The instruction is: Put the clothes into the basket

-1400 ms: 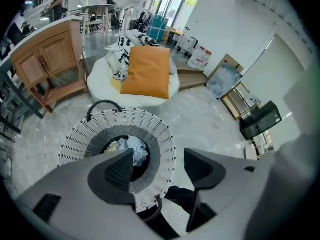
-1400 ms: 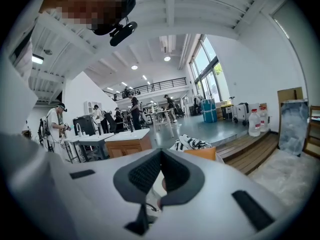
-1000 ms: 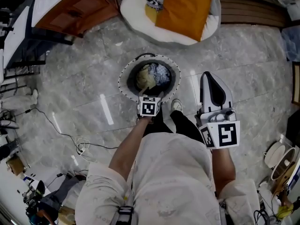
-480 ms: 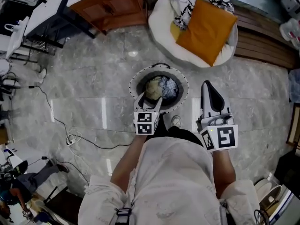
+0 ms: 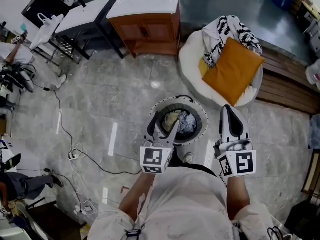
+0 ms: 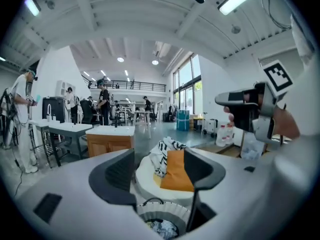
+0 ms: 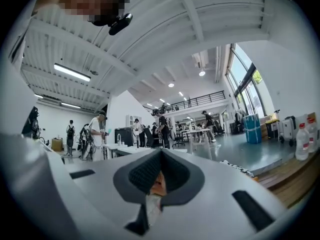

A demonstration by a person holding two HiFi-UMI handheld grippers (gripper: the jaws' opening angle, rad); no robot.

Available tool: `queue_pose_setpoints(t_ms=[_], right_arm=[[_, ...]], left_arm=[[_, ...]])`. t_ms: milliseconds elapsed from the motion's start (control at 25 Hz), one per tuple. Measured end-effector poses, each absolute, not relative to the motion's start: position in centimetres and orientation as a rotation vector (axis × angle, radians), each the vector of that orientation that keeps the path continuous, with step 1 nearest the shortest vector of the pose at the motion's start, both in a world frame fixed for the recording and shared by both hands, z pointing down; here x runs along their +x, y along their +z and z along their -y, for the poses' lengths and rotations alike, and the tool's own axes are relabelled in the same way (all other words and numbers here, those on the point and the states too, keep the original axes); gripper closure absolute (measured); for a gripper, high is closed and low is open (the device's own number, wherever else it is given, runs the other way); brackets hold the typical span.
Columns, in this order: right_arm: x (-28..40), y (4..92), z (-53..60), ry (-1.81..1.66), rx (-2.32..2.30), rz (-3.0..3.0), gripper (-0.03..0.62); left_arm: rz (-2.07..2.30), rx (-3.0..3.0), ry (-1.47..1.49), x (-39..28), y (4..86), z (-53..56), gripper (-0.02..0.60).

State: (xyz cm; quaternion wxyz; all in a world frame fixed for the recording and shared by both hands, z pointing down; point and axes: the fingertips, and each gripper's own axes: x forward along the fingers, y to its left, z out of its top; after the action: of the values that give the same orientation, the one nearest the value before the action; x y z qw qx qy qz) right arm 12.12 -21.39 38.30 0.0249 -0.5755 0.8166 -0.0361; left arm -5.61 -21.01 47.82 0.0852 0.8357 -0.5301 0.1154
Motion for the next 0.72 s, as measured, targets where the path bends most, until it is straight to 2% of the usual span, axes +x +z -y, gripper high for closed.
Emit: queue_pose_setpoints(t_ms=[440, 720], right_arm=[[12.0, 32.2, 21.5, 0.014, -1.76, -2.474, 0.606], [11.6, 30.5, 21.1, 0.083, -1.748, -2.482, 0.606]], left_arm=[[1.869, 2.584, 0.017, -7.9, 33.0, 19.8, 0.275], [1.882, 2.609, -0.045, -8.0, 30.9, 19.5, 0.275]])
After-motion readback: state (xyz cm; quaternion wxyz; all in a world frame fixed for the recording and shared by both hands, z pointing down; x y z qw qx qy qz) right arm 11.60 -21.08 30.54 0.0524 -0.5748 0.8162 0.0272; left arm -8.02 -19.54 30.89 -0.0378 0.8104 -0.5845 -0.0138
